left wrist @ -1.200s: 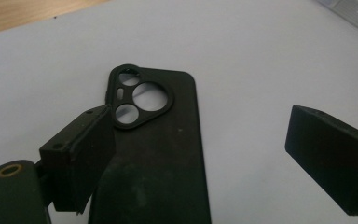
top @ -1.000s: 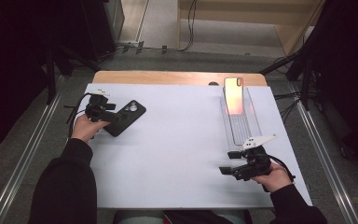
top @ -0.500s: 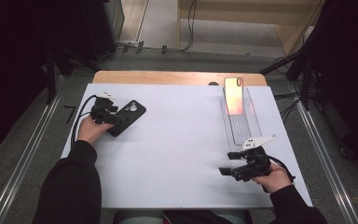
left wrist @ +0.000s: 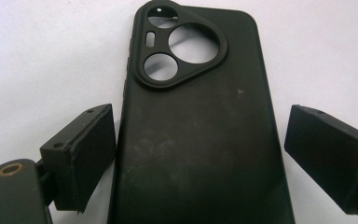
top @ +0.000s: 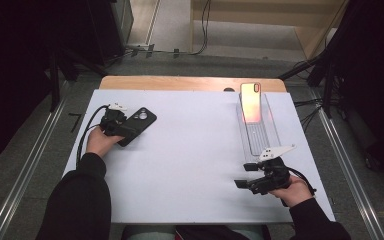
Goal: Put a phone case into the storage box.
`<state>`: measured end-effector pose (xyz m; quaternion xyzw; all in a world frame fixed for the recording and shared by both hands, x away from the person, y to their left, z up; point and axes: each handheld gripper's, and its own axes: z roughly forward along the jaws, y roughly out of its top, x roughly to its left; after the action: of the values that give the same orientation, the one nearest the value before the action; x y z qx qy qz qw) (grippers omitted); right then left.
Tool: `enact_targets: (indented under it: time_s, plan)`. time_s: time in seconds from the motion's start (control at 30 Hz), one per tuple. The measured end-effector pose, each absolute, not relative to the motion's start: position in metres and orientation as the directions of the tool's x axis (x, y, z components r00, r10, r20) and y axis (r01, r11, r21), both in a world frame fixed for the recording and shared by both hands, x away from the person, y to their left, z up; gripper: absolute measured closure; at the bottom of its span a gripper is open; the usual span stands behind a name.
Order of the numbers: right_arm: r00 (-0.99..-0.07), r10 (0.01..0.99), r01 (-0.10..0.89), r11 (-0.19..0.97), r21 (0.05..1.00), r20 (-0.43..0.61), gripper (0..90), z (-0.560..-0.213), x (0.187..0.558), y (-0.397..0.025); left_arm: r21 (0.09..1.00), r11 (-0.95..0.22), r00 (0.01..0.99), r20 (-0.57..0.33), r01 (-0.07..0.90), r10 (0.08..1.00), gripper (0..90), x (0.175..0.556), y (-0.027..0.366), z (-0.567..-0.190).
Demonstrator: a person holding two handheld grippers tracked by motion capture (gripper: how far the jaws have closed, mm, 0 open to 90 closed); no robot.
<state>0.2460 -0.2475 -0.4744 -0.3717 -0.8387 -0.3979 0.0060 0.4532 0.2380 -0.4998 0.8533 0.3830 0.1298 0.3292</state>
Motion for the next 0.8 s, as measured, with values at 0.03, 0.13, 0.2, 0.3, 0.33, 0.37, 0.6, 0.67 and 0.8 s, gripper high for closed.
enact_targets:
  time_s: [0.03,0.13,0.2,0.3,0.33,0.37,0.6,0.67,0.8]
  plan:
    - [-0.723,0.619,0.628,0.407,0.663,0.305,21.8,-0.4744,0.2459,-0.2474,0.665,-0.495,0.676,-0.019,0.559,0.737,9.2,0.4522,0.2378,-0.5008]
    - [-0.724,0.62,0.629,0.41,0.66,0.304,21.9,-0.4743,0.2454,-0.2474,0.675,-0.491,0.671,-0.009,0.551,0.742,9.2,0.4504,0.2373,-0.5023]
    - [-0.723,0.62,0.63,0.411,0.659,0.305,21.8,-0.4745,0.245,-0.2473,0.677,-0.497,0.672,0.004,0.543,0.74,9.3,0.4496,0.2367,-0.5031]
    - [-0.723,0.62,0.631,0.412,0.657,0.305,21.8,-0.4745,0.2448,-0.2473,0.676,-0.511,0.668,0.039,0.53,0.744,9.3,0.4469,0.2339,-0.5047]
    - [-0.723,0.62,0.63,0.411,0.659,0.305,21.8,-0.4745,0.2448,-0.2474,0.677,-0.507,0.664,0.037,0.533,0.747,9.6,0.4469,0.234,-0.5046]
    - [-0.723,0.62,0.63,0.41,0.66,0.304,21.8,-0.4744,0.2447,-0.2476,0.682,-0.498,0.657,0.034,0.536,0.753,10.4,0.4466,0.2337,-0.5048]
    - [-0.724,0.621,0.629,0.412,0.66,0.302,21.8,-0.4743,0.2443,-0.2478,0.684,-0.499,0.652,0.045,0.533,0.757,12.8,0.4446,0.2329,-0.5045]
    - [-0.724,0.621,0.628,0.413,0.66,0.3,21.8,-0.4744,0.2441,-0.2474,0.68,-0.5,0.649,0.046,0.536,0.759,13.4,0.4444,0.2325,-0.5041]
    - [-0.727,0.617,0.627,0.417,0.659,0.302,21.8,-0.4746,0.2442,-0.2468,0.679,-0.497,0.647,0.042,0.541,0.761,13.8,0.4444,0.2324,-0.5037]
